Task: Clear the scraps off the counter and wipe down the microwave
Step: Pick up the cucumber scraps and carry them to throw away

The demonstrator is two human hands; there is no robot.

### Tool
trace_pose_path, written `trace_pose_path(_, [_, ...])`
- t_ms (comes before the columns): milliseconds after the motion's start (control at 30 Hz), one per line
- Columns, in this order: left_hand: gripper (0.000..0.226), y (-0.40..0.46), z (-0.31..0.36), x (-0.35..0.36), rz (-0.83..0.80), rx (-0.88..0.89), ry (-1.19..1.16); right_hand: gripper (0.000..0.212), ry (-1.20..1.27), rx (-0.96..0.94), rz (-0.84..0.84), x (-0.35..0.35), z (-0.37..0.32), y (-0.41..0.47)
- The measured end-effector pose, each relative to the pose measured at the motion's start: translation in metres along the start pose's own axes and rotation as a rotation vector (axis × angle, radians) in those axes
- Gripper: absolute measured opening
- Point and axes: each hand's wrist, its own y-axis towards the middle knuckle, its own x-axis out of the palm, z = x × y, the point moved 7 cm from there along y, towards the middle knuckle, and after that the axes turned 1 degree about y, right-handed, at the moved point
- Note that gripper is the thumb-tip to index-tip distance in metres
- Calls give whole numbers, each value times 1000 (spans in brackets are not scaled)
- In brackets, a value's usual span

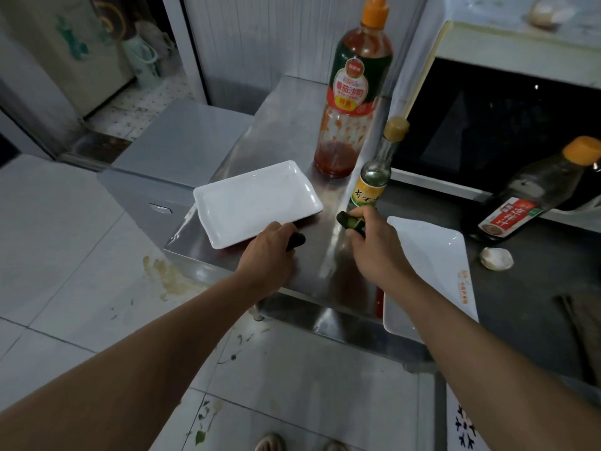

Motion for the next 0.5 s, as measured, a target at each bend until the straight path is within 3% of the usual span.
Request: trace_pose_path(500, [22, 23, 54, 24, 17, 51, 5, 31, 85, 64, 37, -48, 42, -3])
